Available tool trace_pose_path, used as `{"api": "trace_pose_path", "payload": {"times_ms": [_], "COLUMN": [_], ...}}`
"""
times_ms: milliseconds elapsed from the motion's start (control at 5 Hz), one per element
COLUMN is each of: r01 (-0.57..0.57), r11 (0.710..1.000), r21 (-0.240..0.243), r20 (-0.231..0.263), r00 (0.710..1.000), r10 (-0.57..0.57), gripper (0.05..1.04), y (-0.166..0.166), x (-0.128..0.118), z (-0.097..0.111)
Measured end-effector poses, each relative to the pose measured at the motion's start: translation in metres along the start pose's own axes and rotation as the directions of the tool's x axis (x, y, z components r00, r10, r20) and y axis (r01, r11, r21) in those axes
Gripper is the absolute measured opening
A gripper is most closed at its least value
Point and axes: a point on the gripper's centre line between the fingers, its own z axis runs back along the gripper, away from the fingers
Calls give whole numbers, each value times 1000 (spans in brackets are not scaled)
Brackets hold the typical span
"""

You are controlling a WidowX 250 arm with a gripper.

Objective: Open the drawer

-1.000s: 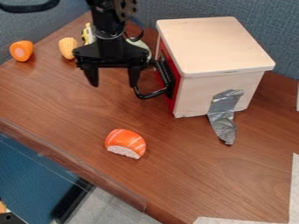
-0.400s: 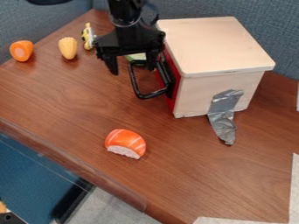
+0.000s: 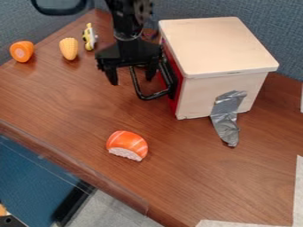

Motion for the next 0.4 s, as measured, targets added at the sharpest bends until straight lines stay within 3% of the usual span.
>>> {"api": "trace_pose_path", "payload": {"times_ms": [400], "r01": [21], "r11": [999], "r21": [34], "r20": [-33], "r00": [999], "r10": [-20], "gripper": [953], "y": [-4], "x": [-16], "z": [-25]}}
